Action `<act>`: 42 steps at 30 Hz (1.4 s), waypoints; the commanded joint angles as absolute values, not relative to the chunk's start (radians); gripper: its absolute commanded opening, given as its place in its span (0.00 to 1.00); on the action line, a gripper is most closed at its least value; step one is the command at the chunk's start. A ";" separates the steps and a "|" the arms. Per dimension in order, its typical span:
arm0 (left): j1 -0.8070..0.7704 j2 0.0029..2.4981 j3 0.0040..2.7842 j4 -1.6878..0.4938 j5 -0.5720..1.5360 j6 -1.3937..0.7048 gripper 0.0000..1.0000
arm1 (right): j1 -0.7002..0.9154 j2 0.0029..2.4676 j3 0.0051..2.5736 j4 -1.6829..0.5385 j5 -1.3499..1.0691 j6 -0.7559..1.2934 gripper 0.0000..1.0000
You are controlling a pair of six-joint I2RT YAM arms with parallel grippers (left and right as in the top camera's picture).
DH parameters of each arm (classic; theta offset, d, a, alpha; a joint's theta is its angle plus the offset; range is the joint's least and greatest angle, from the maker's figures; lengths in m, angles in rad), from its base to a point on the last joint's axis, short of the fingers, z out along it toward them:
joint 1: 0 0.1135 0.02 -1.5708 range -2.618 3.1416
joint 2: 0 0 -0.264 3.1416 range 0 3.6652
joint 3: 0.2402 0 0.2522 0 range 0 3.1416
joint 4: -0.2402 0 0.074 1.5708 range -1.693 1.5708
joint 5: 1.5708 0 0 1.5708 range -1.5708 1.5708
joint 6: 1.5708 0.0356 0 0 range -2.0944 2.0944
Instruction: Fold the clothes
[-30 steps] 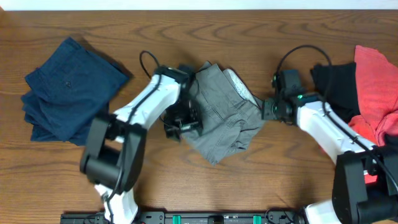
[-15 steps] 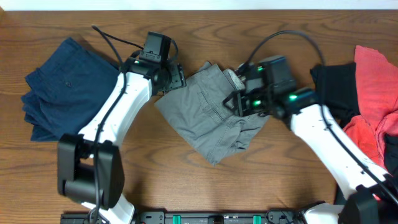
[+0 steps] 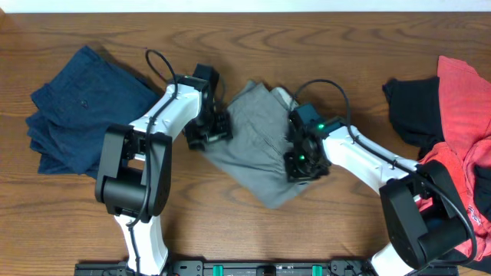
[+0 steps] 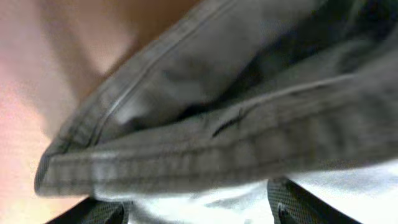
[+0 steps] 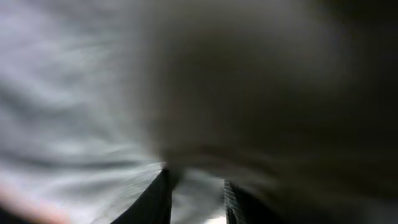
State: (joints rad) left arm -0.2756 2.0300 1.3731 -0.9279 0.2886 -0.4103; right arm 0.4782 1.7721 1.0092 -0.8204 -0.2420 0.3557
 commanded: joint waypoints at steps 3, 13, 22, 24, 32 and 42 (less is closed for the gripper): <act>-0.326 2.046 1.351 -1.044 0.445 -0.397 0.65 | 0.389 1.777 1.001 -0.802 0.197 0.455 0.40; -0.459 1.983 1.353 -1.168 0.511 -0.397 0.62 | 0.244 1.777 1.047 -0.632 0.142 0.316 0.50; -0.390 1.787 1.390 -0.913 0.201 -0.213 0.98 | 0.234 1.777 1.059 -0.666 0.071 0.317 0.57; -0.368 1.782 1.390 -0.846 0.200 -0.175 0.98 | 0.236 1.777 1.059 -0.666 0.049 0.317 0.57; -0.277 1.850 1.390 -0.664 0.427 -0.092 0.98 | 0.237 1.777 1.059 -0.683 0.039 0.317 0.58; -0.270 2.013 1.390 -0.554 0.477 -0.090 0.98 | 0.237 1.777 1.058 -0.690 0.006 0.318 0.58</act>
